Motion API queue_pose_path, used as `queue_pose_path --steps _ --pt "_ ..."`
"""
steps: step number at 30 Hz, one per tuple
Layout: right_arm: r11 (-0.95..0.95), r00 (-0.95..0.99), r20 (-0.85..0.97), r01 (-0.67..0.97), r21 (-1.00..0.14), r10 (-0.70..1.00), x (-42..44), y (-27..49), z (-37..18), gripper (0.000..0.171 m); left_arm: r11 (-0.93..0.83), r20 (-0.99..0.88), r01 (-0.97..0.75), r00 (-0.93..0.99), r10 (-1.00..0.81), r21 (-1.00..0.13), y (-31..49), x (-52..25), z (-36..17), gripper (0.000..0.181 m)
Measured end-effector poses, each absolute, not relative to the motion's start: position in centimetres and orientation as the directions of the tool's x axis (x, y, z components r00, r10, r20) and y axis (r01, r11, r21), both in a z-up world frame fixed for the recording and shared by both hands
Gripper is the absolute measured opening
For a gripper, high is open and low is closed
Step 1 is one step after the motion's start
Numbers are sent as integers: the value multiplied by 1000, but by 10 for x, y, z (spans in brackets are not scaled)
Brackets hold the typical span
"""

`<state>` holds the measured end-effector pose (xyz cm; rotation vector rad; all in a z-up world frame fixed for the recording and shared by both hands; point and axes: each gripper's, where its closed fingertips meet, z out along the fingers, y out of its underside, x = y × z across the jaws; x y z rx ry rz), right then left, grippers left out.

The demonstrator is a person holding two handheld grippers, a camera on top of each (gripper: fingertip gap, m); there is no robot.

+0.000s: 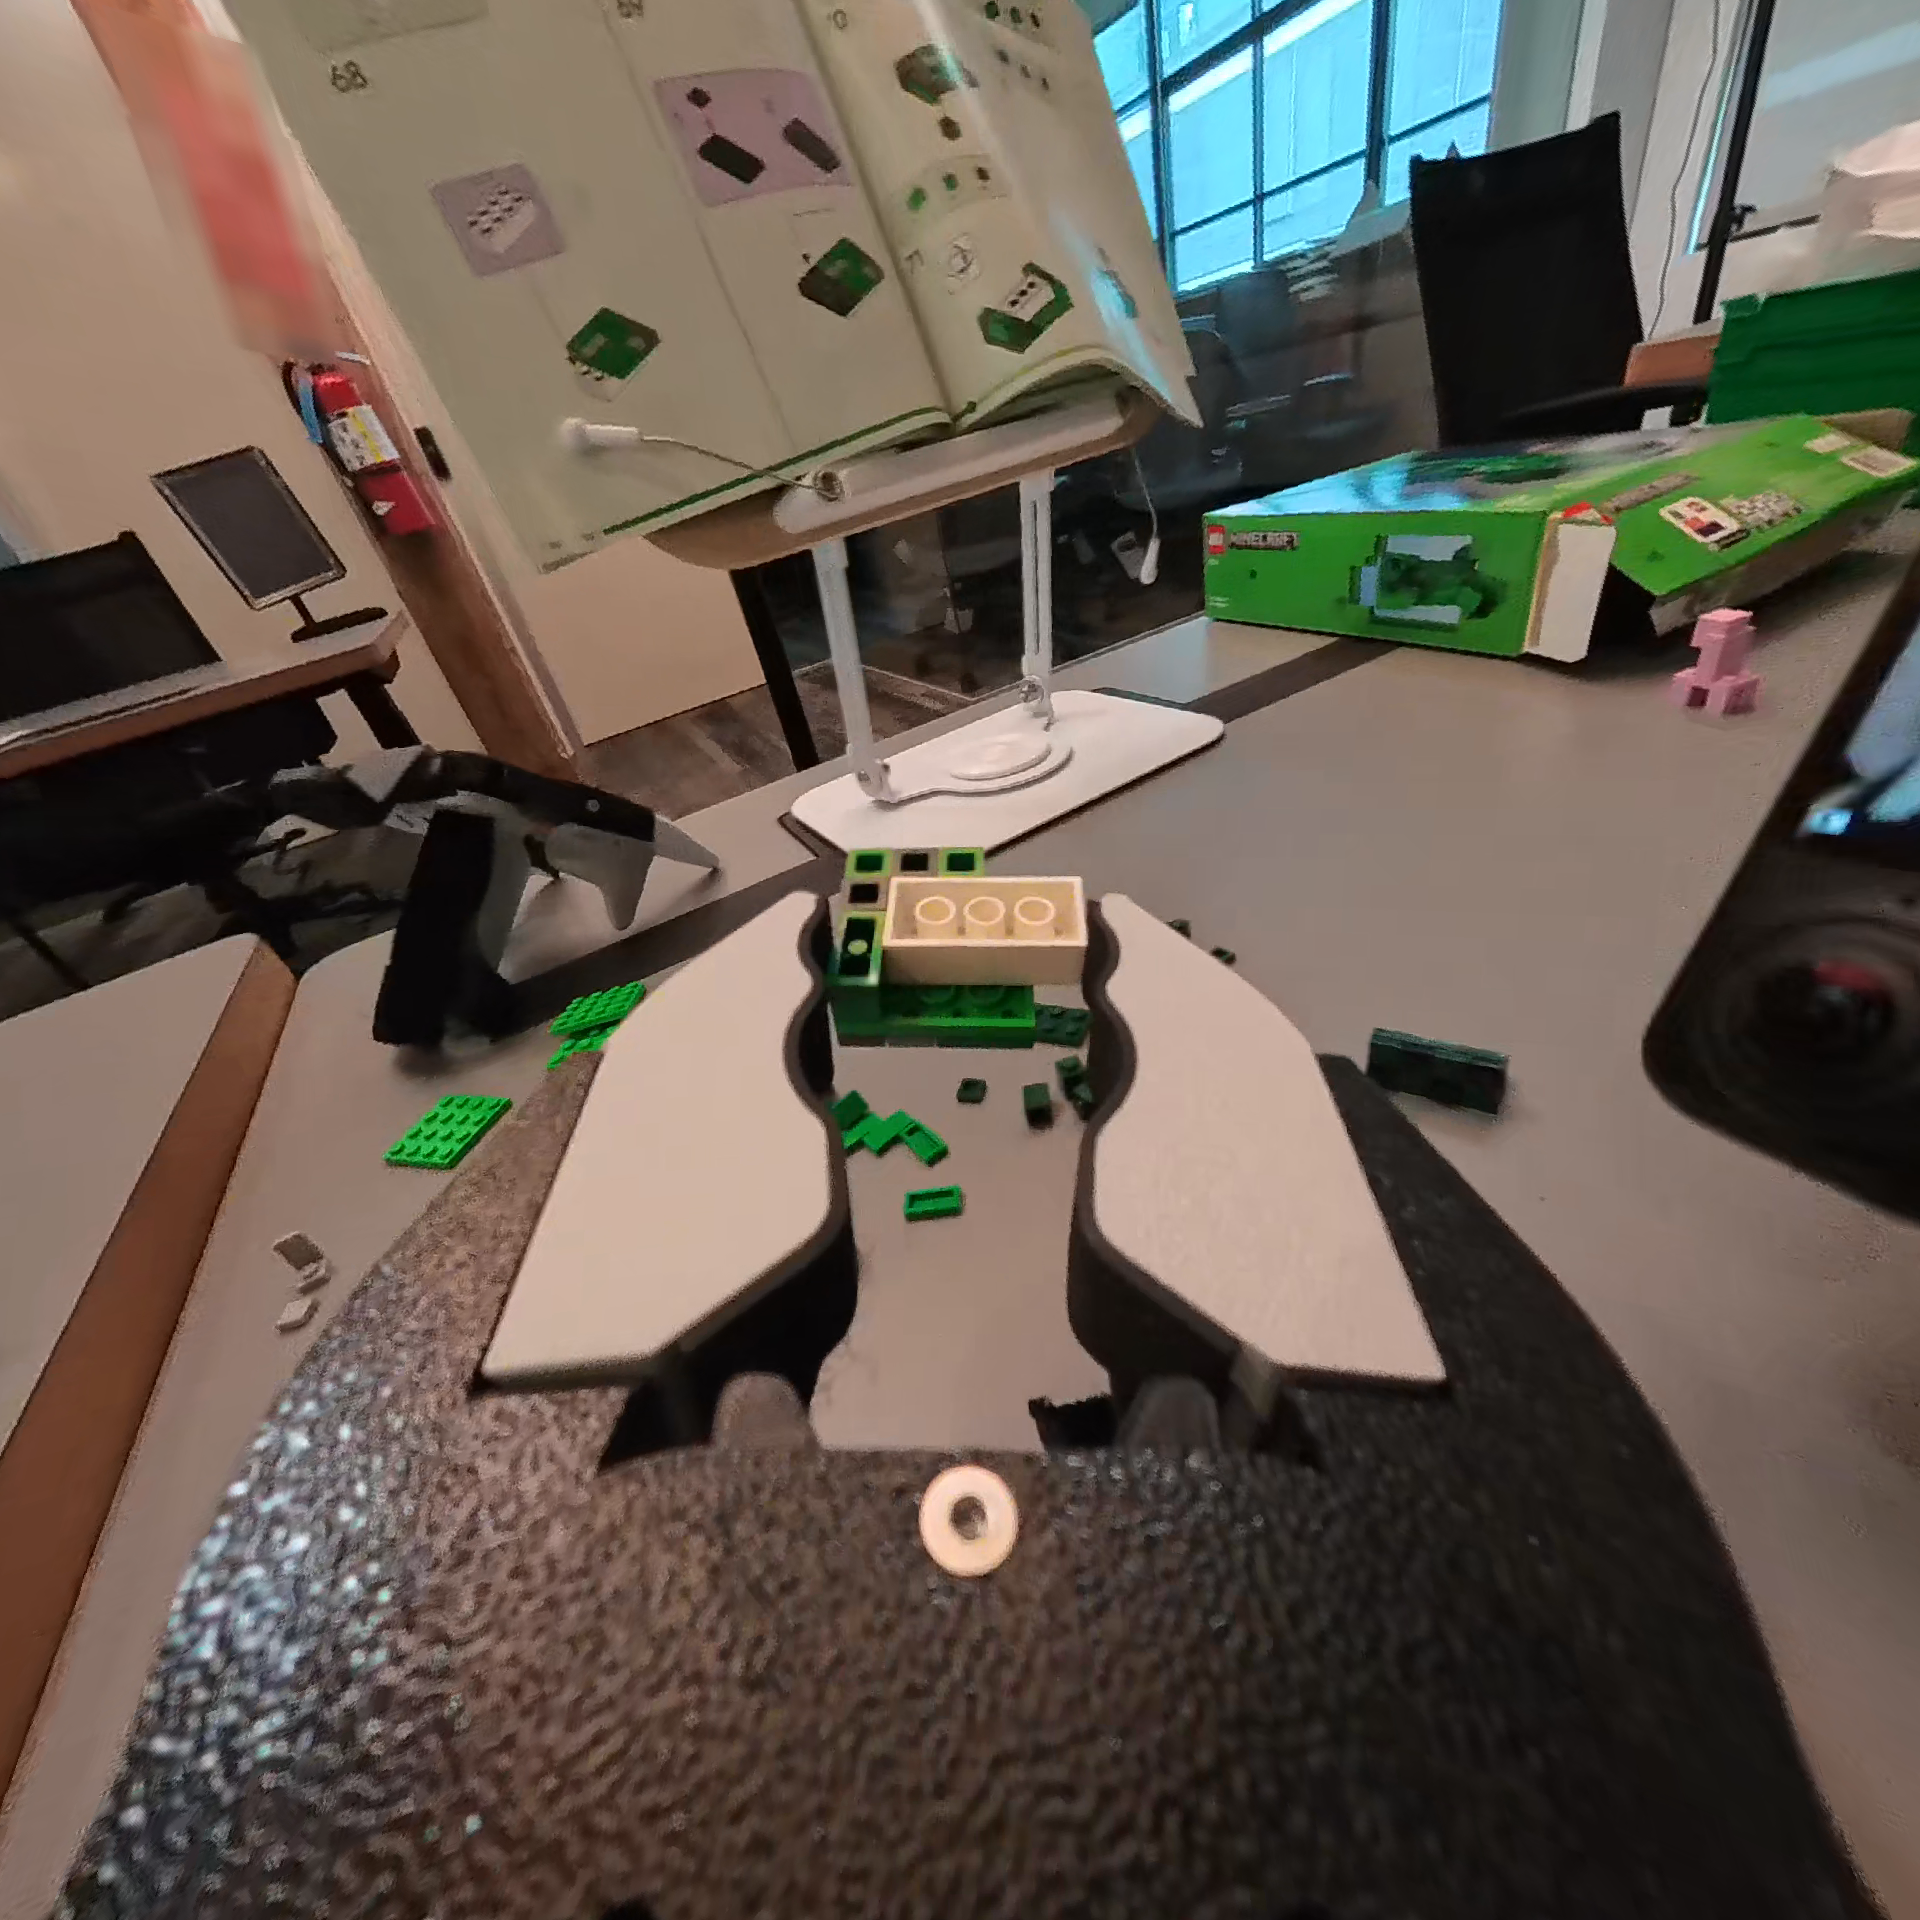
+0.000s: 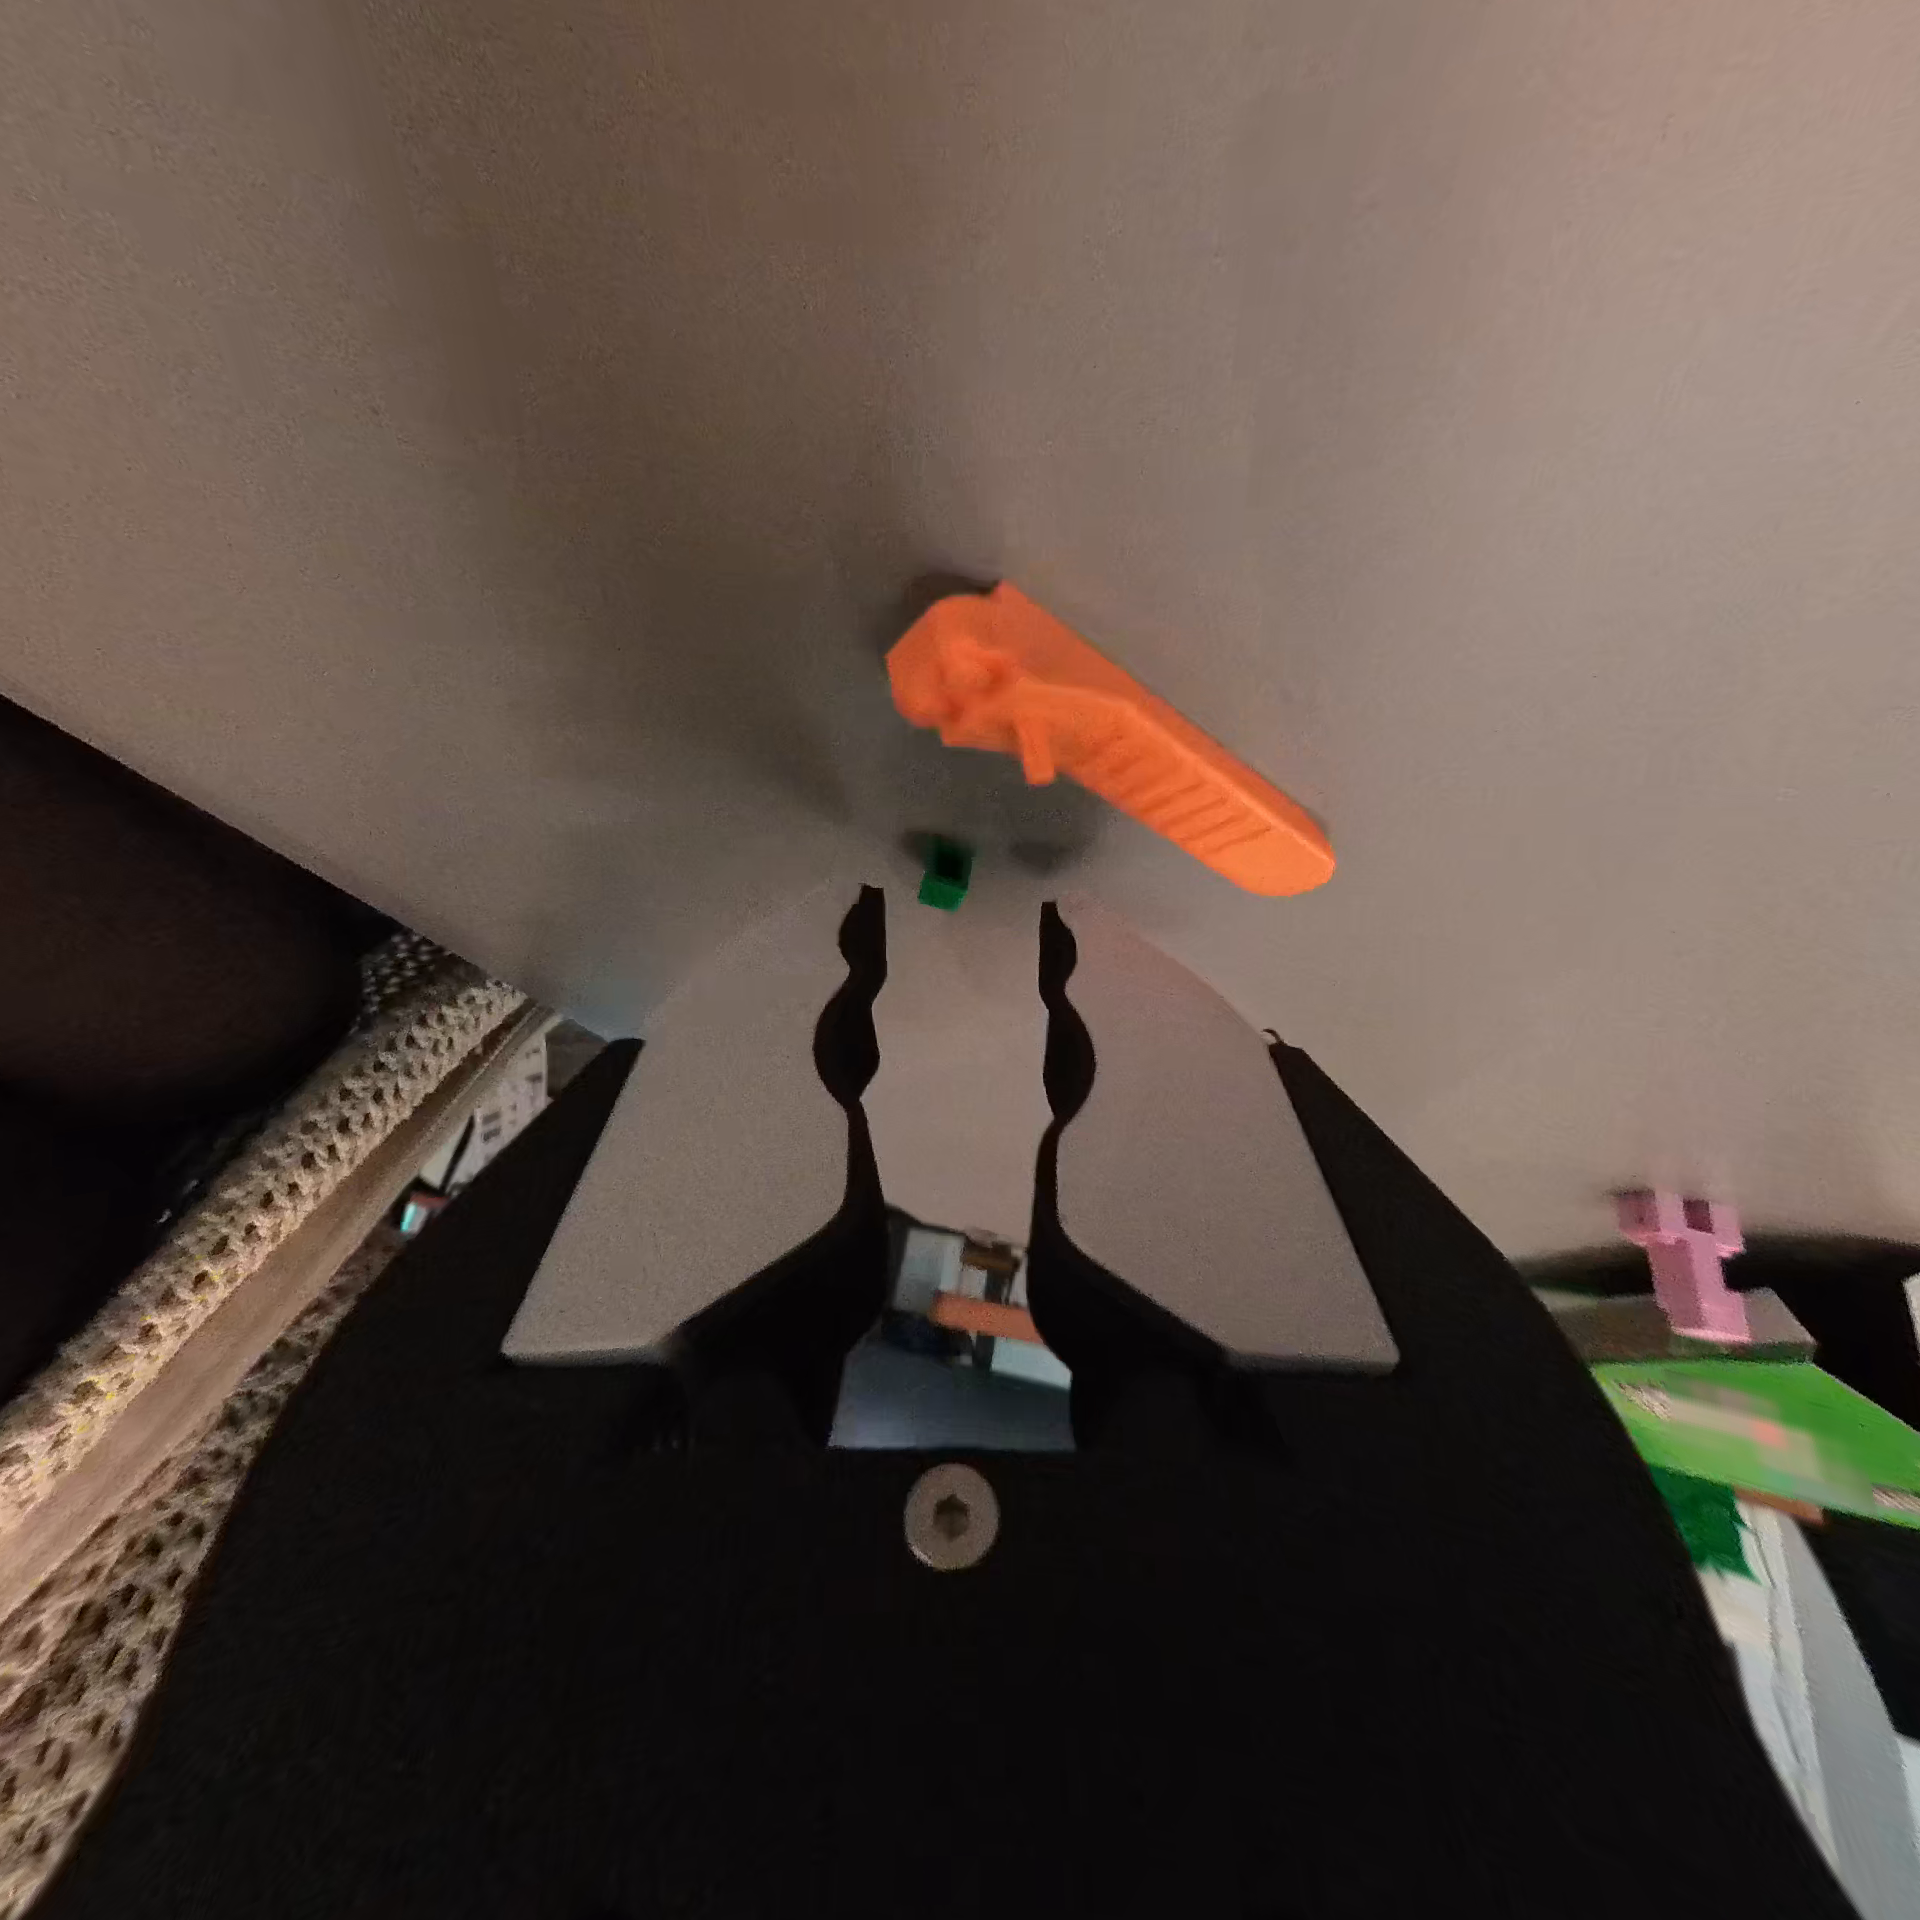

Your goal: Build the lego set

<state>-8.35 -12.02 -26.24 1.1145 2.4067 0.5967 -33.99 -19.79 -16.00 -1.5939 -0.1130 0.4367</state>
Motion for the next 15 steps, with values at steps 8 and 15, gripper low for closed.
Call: queue_pose_path --steps 8,15 --pt "531 -580 -171 536 657 797 -84 -125 -267 22 -150 -287 -253 915 284 -956 -189 -329 -167 46" --pt "504 -574 -164 505 701 802 -80 -121 -268 18 -181 -319 -279 914 250 -943 -183 -323 -172 46"
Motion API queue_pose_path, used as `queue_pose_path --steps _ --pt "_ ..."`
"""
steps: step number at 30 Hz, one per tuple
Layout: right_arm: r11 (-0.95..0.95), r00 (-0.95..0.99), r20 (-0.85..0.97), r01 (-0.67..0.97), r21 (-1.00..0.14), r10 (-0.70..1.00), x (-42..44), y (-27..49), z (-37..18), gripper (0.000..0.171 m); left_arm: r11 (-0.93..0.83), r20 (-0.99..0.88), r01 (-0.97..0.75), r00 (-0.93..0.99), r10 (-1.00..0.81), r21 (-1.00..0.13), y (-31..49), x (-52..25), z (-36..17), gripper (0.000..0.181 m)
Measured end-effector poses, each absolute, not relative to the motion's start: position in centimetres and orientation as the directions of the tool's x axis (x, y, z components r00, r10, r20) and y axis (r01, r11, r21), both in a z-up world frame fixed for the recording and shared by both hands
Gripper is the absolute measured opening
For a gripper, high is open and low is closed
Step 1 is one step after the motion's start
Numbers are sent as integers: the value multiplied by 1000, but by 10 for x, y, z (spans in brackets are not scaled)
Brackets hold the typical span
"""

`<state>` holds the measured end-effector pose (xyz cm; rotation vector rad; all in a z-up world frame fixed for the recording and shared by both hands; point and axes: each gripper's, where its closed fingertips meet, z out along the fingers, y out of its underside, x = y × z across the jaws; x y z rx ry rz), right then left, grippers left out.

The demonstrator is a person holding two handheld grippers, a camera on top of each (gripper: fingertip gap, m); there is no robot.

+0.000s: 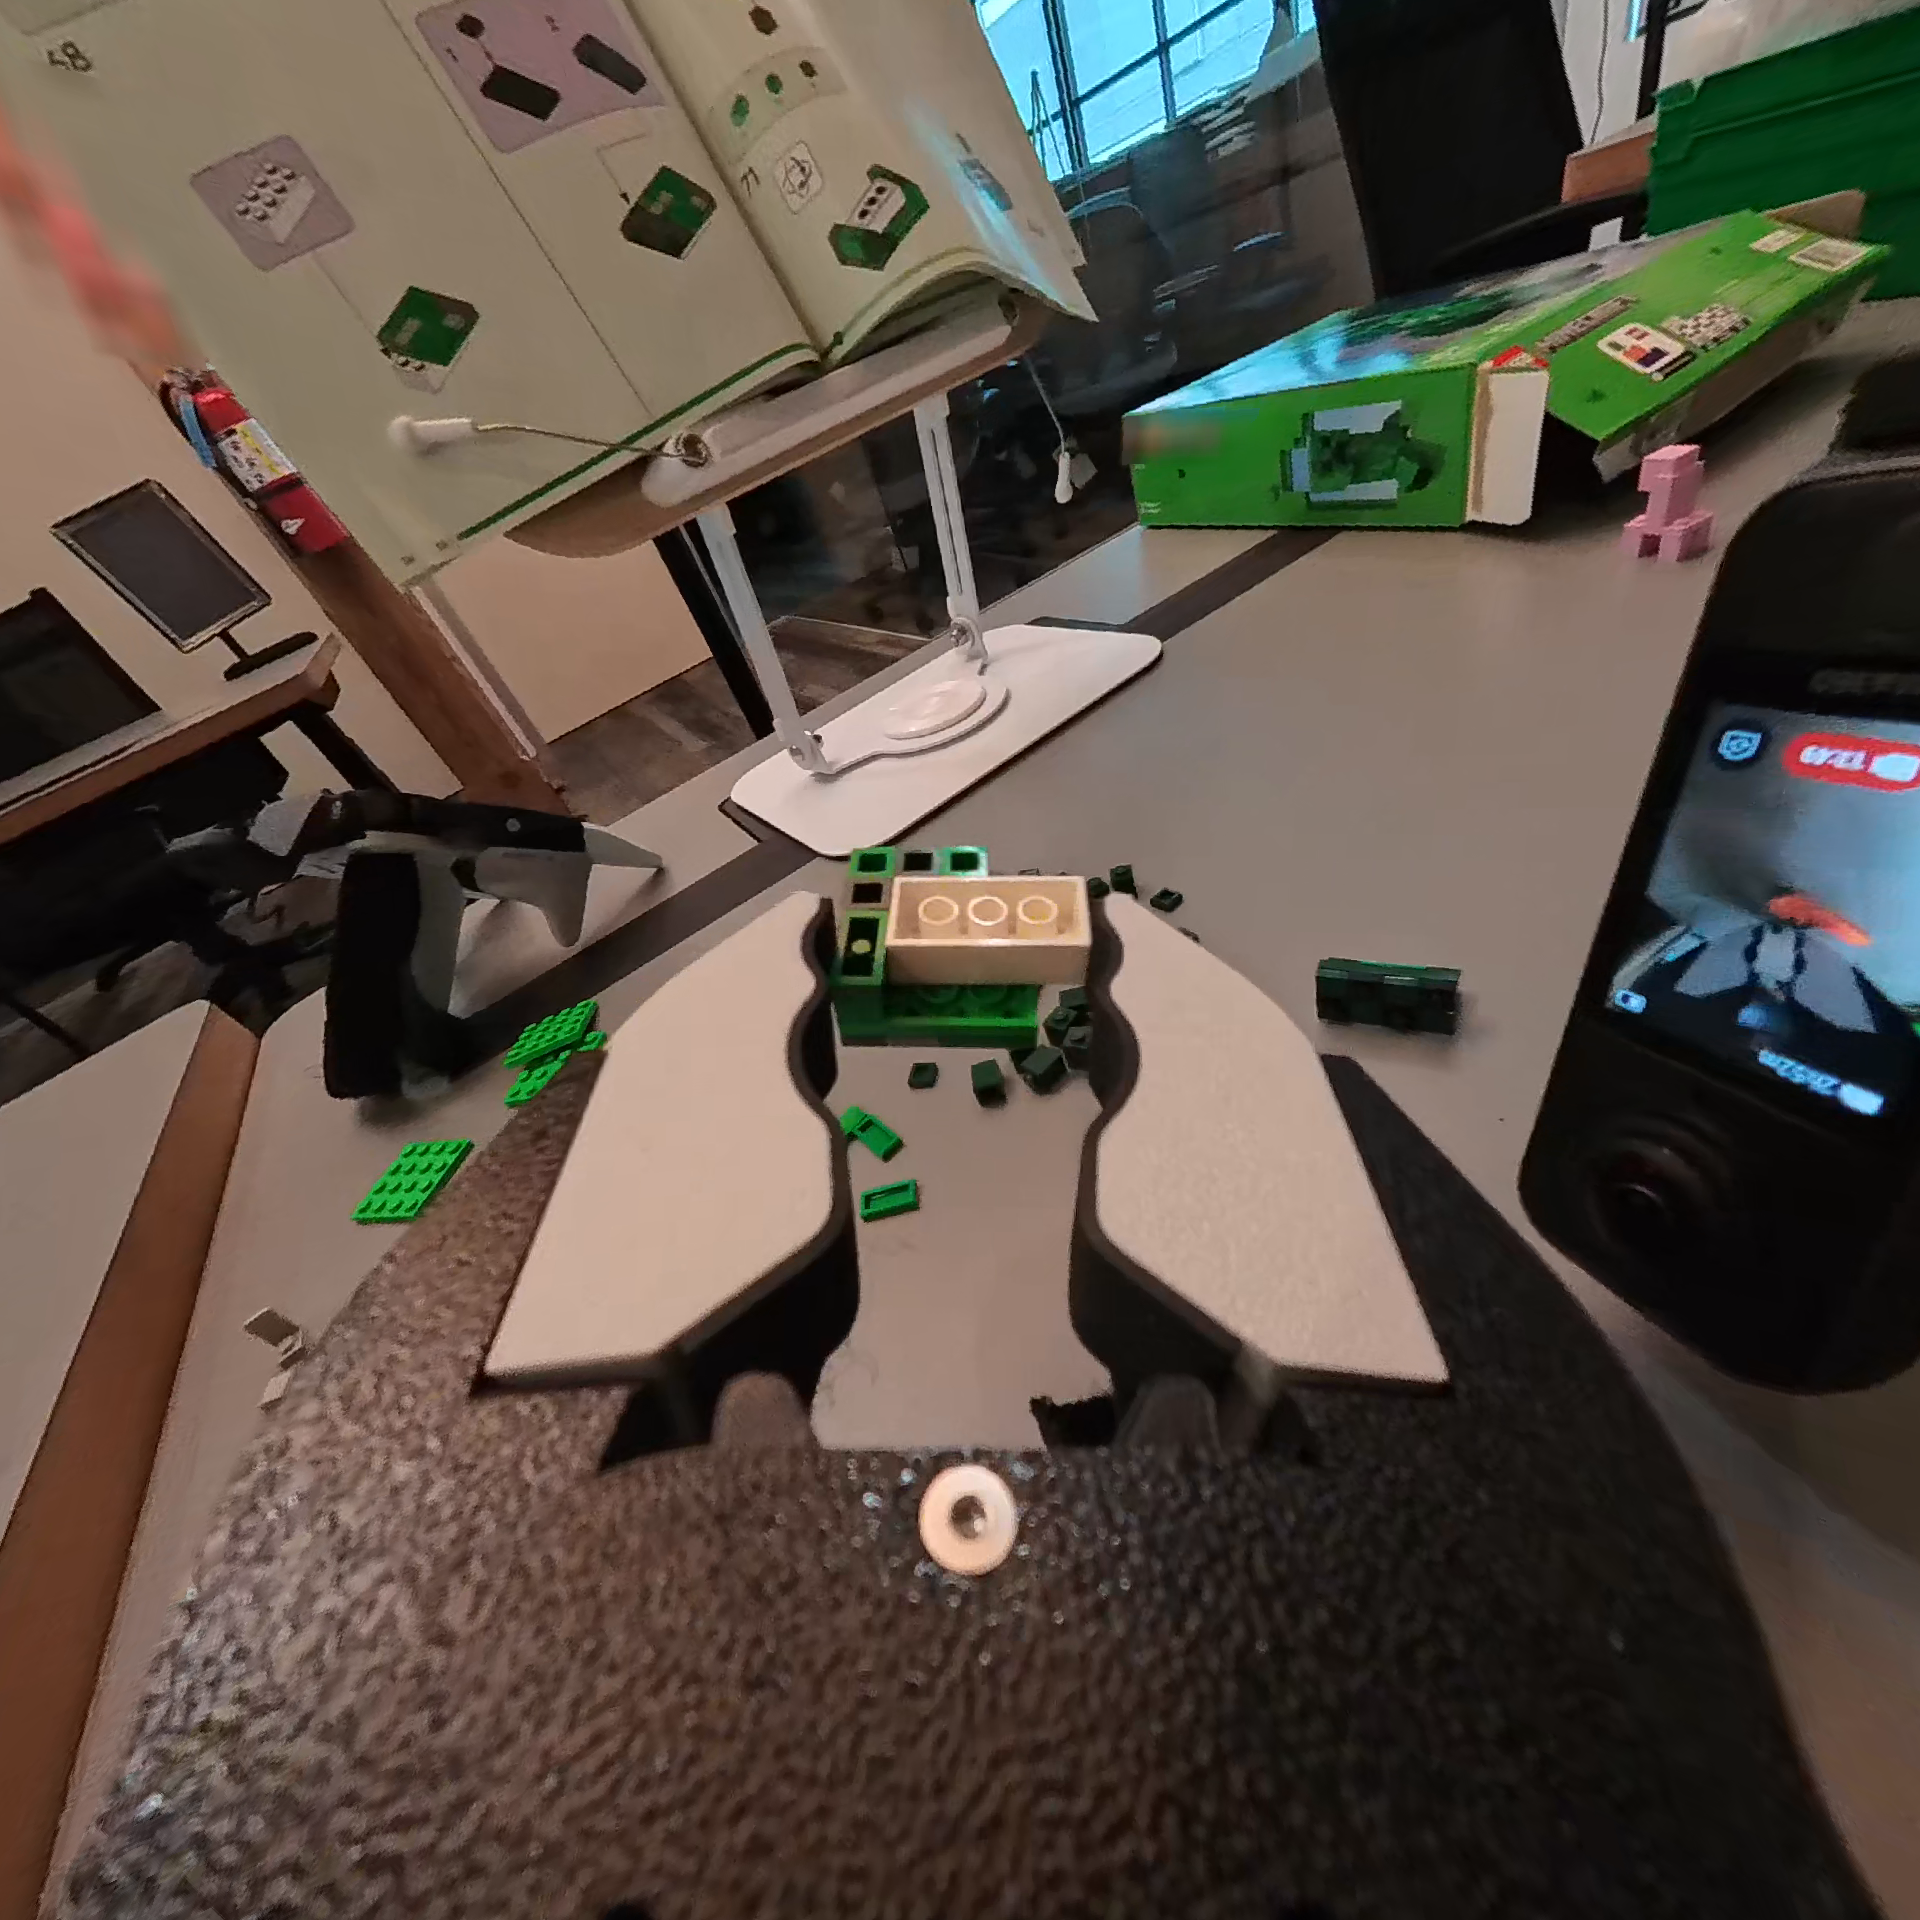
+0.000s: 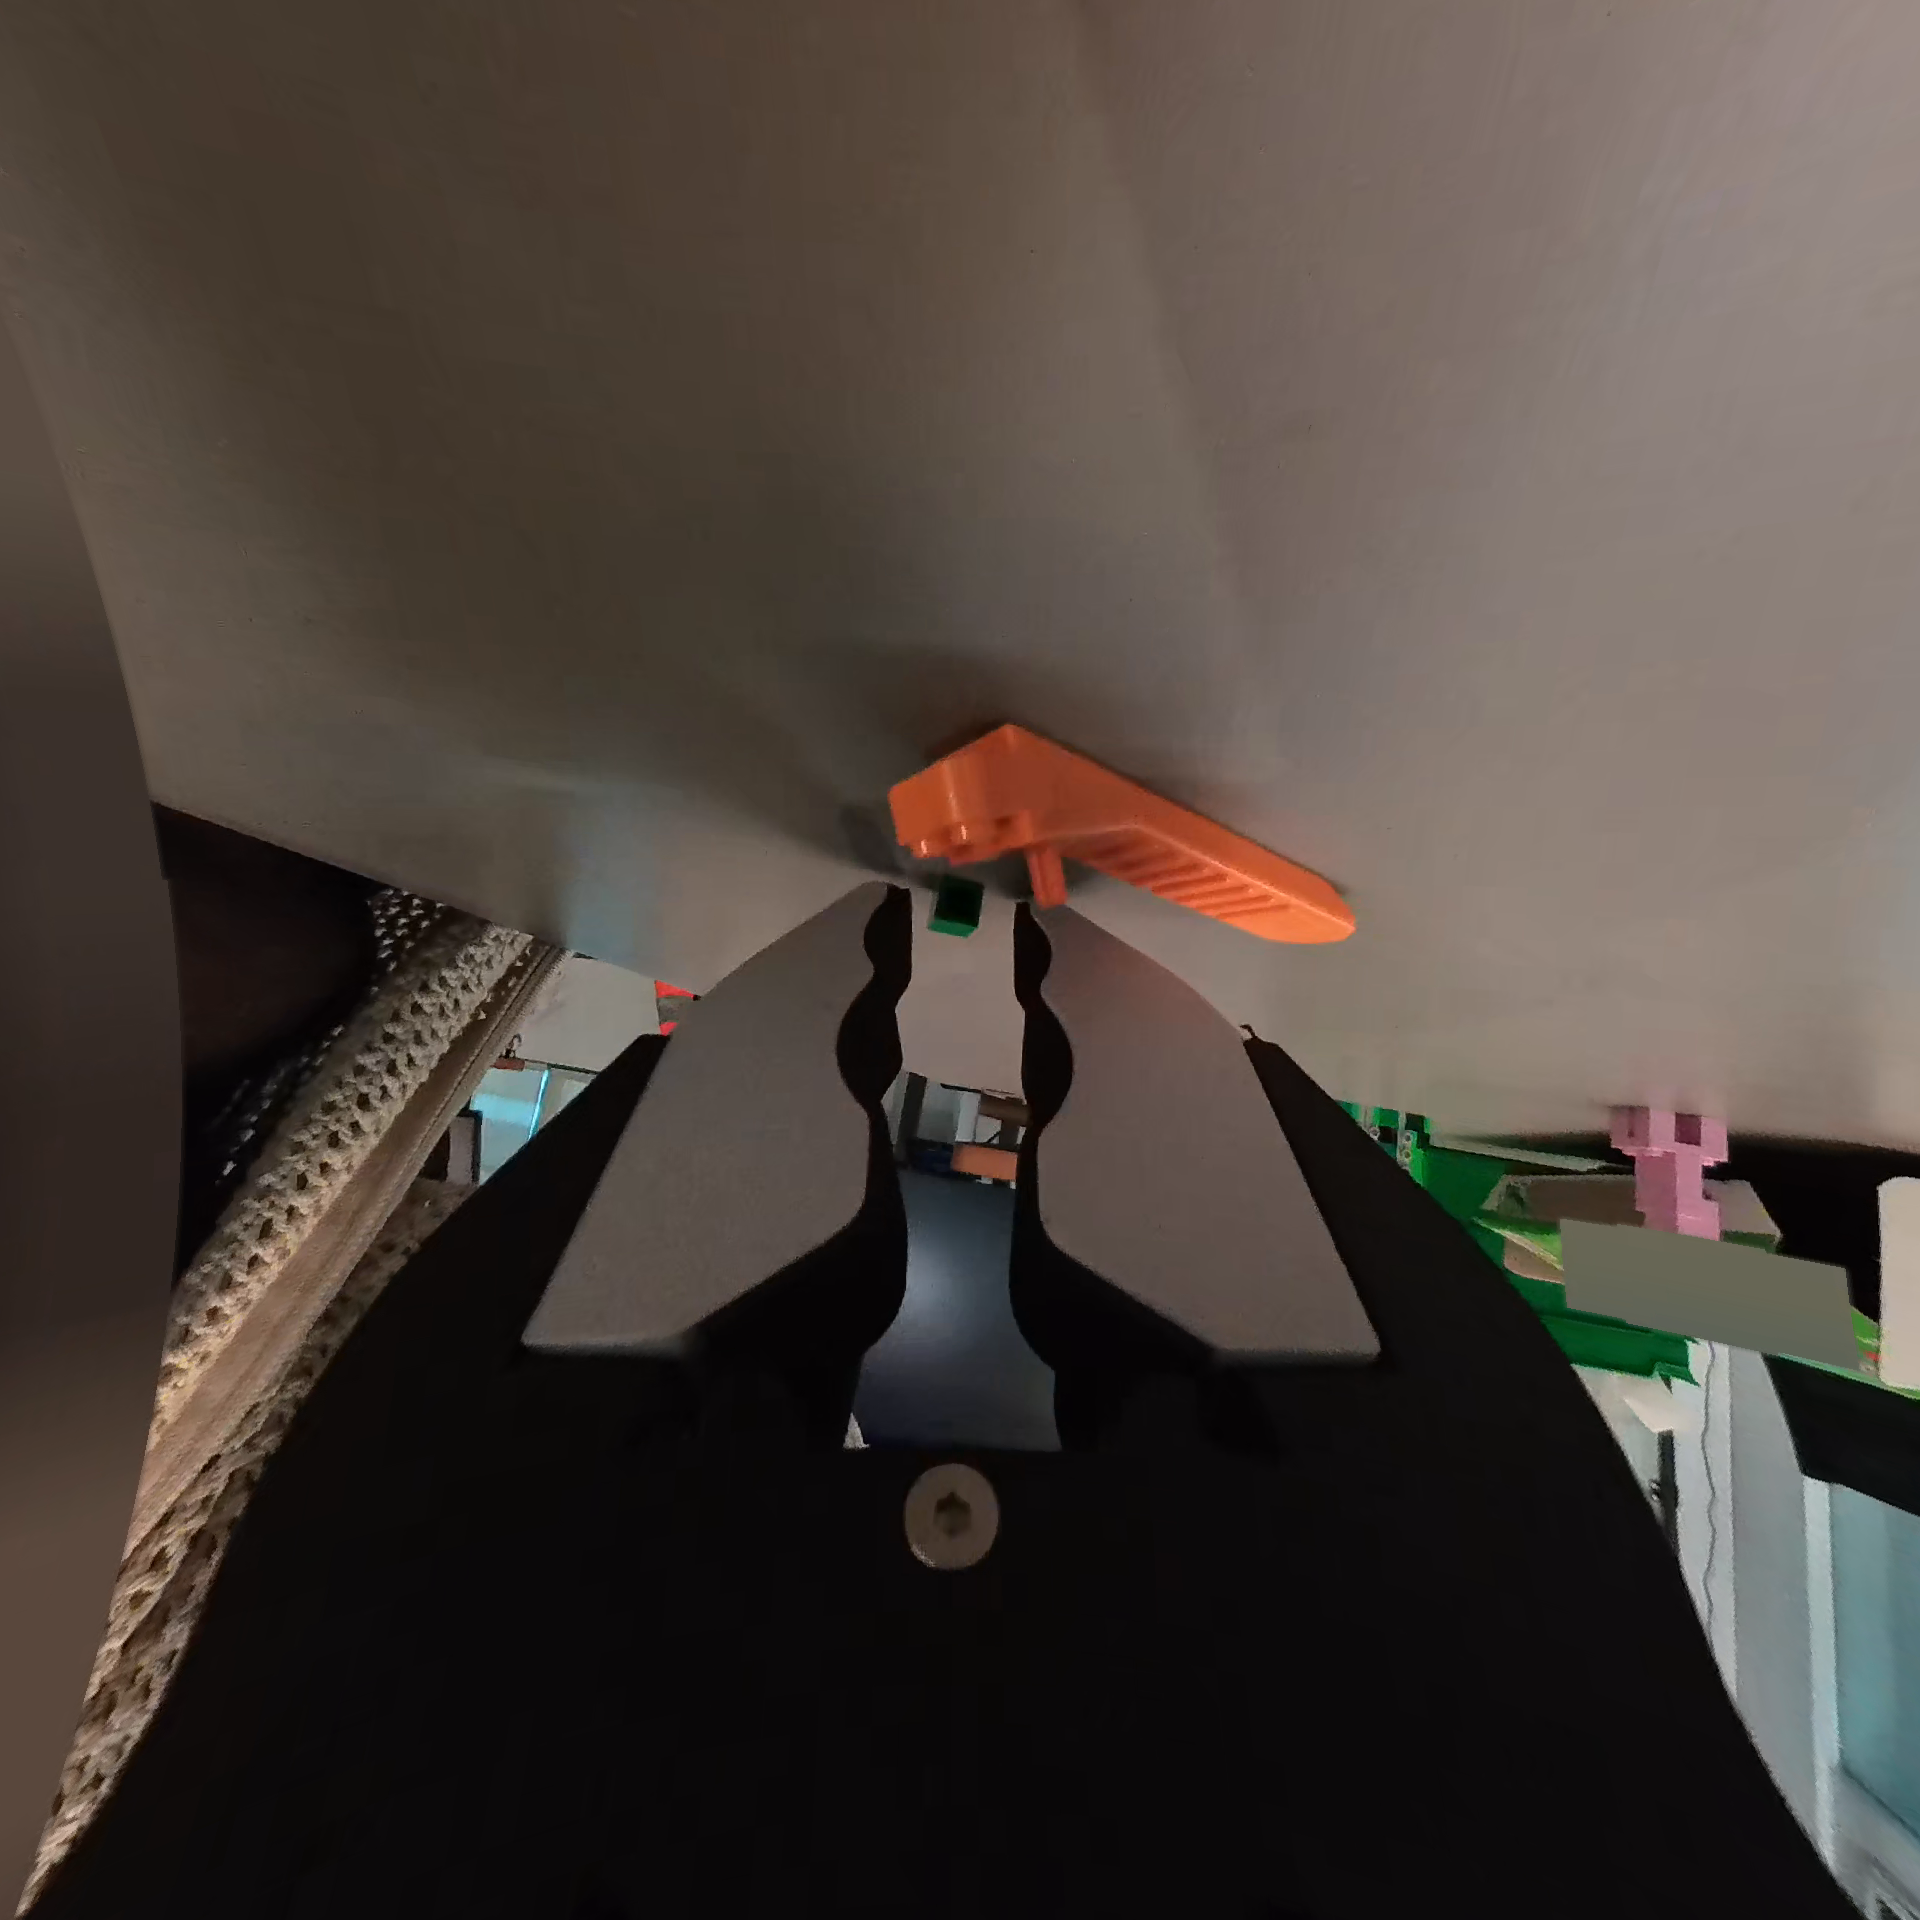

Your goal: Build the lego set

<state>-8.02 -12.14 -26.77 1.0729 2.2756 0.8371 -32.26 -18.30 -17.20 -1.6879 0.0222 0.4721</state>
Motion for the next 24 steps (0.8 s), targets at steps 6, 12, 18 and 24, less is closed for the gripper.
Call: queue_pose_path --steps 6,12,18,24 --pt "497 -573 -155 507 705 805 -84 -121 -268 16 -179 -301 -262 922 244 -948 -183 -323 -173 45" --pt "494 -561 -167 502 710 811 -82 -122 -269 8 -190 -284 -244 933 223 -951 -180 -320 -178 46" --pt "612 -592 -213 630 478 777 -91 -135 -262 7 -167 -227 -202 962 150 -965 -174 -306 -178 46" --pt "621 -759 -148 613 -488 634 -147 -177 -189 7 -109 42 20 977 -208 -994 -154 -243 -173 45"
